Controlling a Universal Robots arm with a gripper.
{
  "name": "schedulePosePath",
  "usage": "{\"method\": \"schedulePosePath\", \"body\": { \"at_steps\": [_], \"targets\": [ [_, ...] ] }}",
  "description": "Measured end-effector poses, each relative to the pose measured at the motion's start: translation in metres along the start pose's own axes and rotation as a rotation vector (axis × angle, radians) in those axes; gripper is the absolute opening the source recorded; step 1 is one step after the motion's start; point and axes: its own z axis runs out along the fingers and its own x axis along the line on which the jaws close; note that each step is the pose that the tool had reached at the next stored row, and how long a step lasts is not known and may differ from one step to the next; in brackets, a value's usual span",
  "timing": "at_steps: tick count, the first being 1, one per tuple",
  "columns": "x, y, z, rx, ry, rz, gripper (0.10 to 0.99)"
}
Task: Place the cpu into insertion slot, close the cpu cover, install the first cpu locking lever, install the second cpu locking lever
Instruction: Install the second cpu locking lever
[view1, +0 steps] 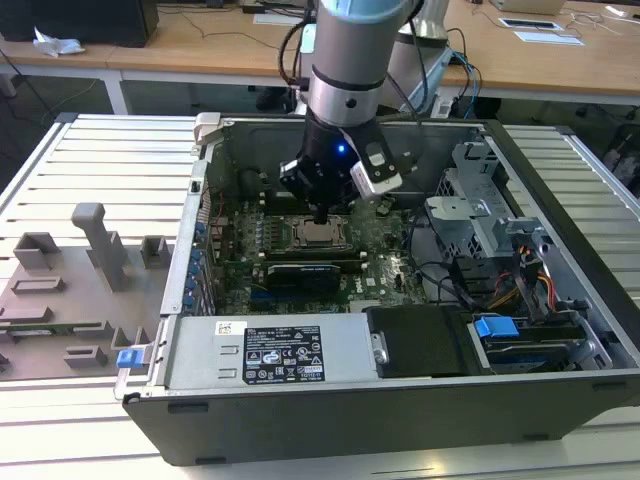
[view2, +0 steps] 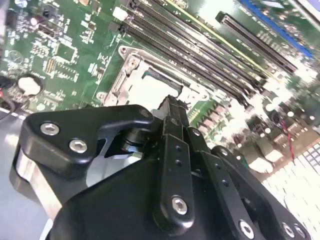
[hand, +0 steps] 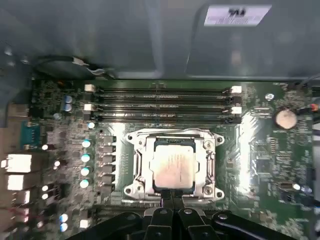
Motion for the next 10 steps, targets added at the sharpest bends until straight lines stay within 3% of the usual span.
{"method": "schedulePosePath", "body": {
  "at_steps": [2,10],
  "targets": [
    [0.0009,0.0025,-0.0193,0.004,0.0001,0.000,0.106],
    [0.0010,0.0027,-0.0211,0.004,0.0002,0.000,0.106]
  ]
}}
